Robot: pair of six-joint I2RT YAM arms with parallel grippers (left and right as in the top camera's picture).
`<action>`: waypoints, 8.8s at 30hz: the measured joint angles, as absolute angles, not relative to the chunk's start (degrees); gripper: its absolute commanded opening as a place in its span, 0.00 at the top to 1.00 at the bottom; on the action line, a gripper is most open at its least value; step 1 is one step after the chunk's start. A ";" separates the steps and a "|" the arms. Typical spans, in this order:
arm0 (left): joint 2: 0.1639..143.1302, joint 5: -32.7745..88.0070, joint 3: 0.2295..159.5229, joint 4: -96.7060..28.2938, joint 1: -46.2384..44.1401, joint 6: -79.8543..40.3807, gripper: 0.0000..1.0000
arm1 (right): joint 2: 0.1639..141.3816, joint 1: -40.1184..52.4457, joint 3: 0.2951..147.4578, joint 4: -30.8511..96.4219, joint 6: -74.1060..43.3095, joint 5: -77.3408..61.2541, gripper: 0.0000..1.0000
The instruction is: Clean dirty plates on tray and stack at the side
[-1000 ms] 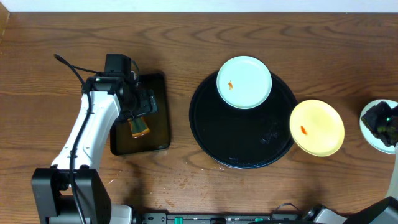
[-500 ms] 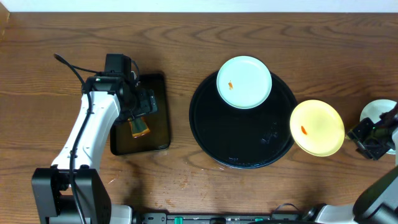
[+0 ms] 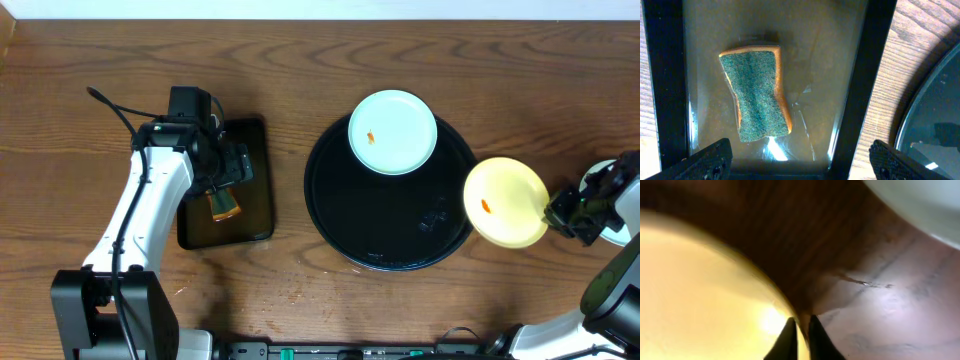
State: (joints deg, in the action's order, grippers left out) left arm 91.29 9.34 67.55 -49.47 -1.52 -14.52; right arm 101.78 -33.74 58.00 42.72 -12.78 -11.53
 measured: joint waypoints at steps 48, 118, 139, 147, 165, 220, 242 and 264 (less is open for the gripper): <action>91.29 9.34 67.55 -49.47 -1.52 -14.52 0.11 | 95.70 4.91 51.68 38.46 -2.02 -10.72 0.82; 99.66 -2.31 51.83 -21.69 -1.65 -18.98 0.92 | 99.00 4.64 51.27 30.26 -17.21 -14.79 0.99; 89.80 -1.87 51.62 -37.60 -1.61 -19.88 0.39 | 99.04 4.64 51.37 30.81 -17.21 -14.76 0.99; 90.45 -1.45 44.27 -27.24 -1.61 -20.73 0.91 | 99.07 4.64 51.40 30.87 -17.21 -14.76 0.99; 86.56 -1.69 49.23 -34.09 -1.61 -17.74 0.32 | 99.26 4.64 51.70 31.51 -17.21 -14.81 0.99; 90.67 1.41 44.23 -22.00 -1.74 -16.03 0.93 | 99.26 4.64 51.75 31.81 -17.37 -14.83 0.99; 85.27 6.81 66.89 -40.58 -13.72 -16.88 0.93 | 99.26 4.64 51.70 31.14 -16.10 -14.87 0.99; 105.38 17.98 67.00 -16.38 -44.01 -36.67 0.92 | 99.26 4.64 51.53 30.96 -15.90 -14.96 0.99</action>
